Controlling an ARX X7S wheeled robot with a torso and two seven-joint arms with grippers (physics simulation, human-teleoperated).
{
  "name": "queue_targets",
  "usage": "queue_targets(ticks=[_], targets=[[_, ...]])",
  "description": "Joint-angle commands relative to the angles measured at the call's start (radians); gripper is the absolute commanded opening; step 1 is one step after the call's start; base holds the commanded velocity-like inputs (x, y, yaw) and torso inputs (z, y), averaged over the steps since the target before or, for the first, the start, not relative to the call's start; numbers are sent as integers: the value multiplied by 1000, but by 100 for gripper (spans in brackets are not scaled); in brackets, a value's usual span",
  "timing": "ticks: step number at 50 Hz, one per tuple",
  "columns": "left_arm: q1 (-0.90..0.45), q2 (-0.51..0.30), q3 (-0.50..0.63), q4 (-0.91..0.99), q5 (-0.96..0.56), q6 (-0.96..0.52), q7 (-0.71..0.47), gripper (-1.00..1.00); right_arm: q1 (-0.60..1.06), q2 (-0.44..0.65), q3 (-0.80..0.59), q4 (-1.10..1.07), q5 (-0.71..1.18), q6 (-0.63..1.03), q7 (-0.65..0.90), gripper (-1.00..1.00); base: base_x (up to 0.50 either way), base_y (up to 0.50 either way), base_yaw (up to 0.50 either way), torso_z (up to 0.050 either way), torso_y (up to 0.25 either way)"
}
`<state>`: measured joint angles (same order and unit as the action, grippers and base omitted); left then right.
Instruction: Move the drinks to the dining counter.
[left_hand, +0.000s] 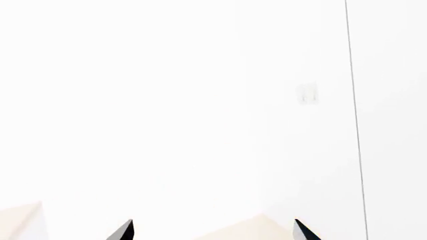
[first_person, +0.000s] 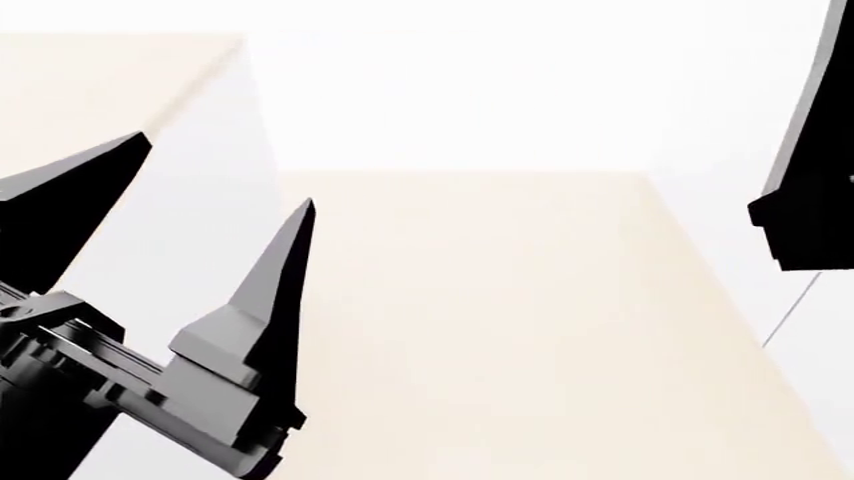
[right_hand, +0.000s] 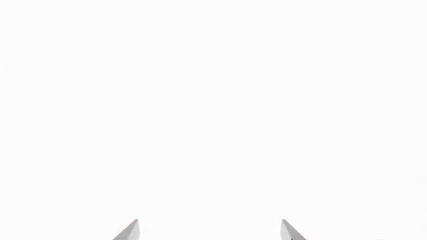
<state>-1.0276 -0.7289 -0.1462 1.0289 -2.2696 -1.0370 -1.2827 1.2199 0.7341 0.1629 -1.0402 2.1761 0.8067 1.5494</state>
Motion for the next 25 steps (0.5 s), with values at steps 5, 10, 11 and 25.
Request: queue_targets(ticks=[5, 10, 11, 25], targets=[[80, -53, -180, 3, -108, -32, -40, 100, 0, 108, 50, -6, 68, -49, 20, 100, 2, -500, 0, 0, 0], [83, -66, -214, 1, -133, -27, -50, 100, -5, 89, 56, -7, 65, -43, 20, 100, 2, -500, 0, 0, 0], [85, -64, -220, 4, -139, -26, -52, 100, -10, 83, 66, -7, 70, -36, 20, 100, 2, -500, 0, 0, 0], [128, -59, -334, -21, -176, -39, -42, 100, -17, 72, 78, -7, 66, -37, 21, 100, 2, -500, 0, 0, 0]])
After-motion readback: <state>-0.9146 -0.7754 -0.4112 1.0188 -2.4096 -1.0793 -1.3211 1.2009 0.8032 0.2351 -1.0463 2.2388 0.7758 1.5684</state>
